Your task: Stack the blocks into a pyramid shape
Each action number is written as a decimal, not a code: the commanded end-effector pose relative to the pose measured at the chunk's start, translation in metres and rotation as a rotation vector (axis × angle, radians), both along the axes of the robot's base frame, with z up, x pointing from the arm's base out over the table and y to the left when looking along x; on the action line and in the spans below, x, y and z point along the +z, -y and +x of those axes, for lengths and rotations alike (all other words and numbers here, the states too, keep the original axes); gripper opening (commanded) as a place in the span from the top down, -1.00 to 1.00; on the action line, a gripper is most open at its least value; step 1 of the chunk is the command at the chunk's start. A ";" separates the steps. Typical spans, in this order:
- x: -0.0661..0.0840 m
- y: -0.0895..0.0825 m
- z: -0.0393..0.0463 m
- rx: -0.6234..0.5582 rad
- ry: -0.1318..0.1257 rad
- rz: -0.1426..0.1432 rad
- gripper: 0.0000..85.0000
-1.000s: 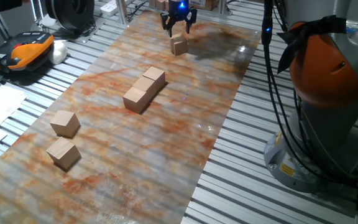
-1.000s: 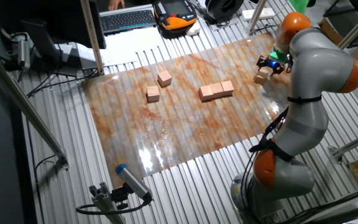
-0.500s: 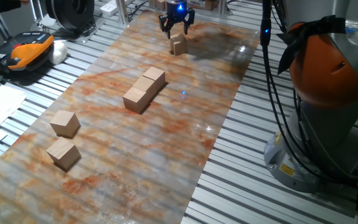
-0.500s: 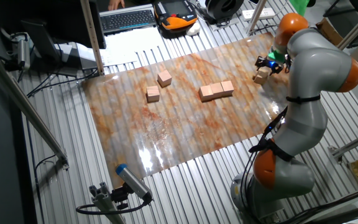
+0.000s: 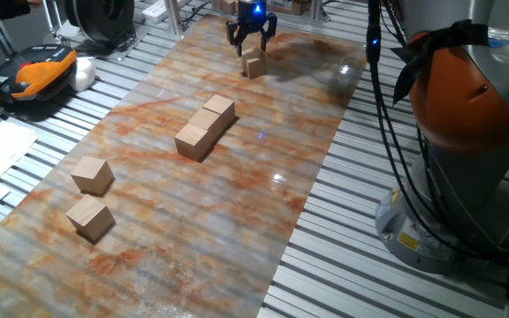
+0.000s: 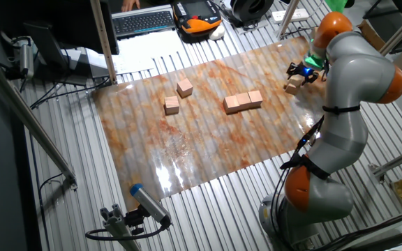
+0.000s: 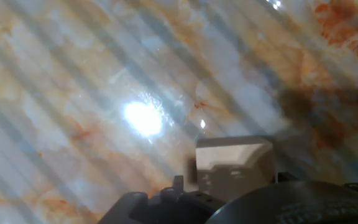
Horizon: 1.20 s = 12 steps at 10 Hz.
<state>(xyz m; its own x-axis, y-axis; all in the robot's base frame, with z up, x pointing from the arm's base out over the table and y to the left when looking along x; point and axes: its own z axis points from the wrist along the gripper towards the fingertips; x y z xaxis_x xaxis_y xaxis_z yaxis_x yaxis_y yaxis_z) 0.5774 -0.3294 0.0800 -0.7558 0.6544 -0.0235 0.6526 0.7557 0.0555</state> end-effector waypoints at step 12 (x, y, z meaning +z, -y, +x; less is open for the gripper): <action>-0.006 0.000 0.0014 0.018 -0.022 -0.103 -0.60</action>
